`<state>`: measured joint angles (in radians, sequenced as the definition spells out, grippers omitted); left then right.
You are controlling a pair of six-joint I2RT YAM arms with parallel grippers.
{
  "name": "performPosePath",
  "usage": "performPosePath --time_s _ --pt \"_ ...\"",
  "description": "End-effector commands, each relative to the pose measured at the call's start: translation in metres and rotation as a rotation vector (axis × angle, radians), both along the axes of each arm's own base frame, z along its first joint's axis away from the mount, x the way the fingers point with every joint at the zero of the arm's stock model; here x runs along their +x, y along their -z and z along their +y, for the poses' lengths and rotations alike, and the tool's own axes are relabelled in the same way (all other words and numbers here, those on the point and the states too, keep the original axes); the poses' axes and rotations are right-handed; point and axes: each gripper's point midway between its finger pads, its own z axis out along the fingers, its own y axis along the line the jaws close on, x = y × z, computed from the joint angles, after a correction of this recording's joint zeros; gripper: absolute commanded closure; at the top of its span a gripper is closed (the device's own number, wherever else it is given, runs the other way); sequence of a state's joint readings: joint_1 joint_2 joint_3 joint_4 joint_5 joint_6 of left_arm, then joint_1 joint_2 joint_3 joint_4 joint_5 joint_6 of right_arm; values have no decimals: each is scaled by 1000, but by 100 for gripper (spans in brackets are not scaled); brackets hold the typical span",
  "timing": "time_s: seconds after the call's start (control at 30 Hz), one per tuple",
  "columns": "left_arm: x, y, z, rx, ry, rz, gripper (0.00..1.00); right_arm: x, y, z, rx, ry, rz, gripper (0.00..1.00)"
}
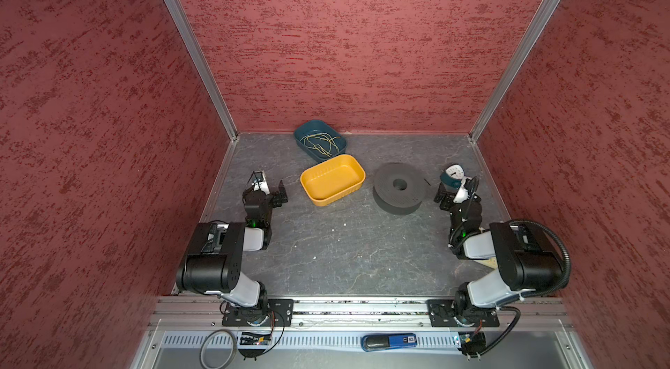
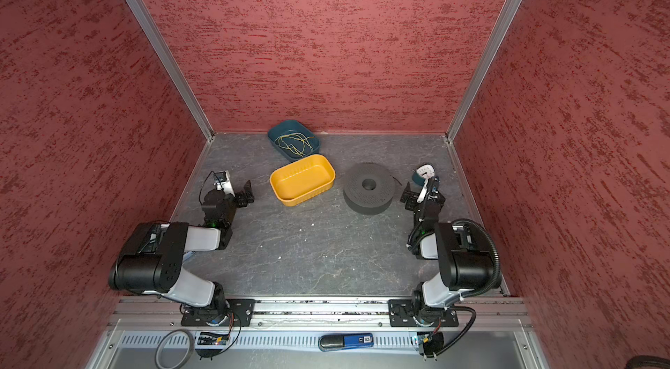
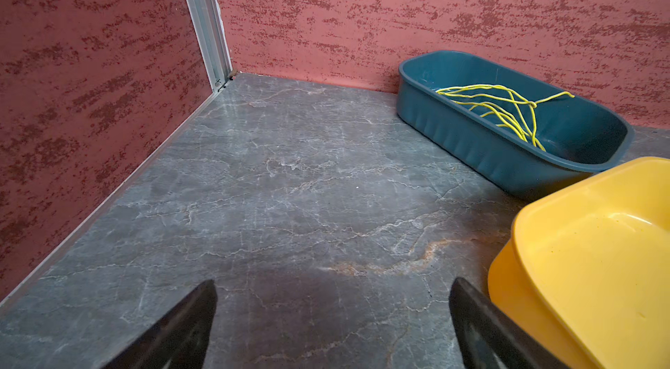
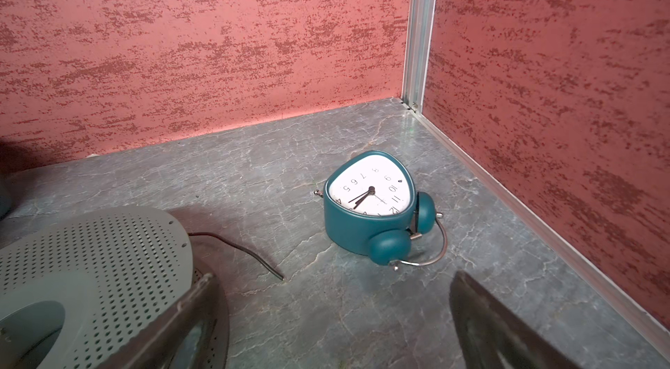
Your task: Wrap the cables
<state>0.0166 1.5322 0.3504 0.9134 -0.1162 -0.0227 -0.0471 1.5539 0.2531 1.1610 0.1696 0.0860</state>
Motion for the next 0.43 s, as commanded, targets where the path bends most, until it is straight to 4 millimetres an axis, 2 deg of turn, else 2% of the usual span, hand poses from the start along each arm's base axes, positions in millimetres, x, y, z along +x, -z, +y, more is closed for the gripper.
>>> performPosePath --time_s 0.0,0.4 --pt "4 -8 -1 -10 4 -29 1 5 -12 4 -30 -22 -30 1" --pt "4 -8 -1 -10 4 -28 1 6 -12 5 -33 -26 -28 1"
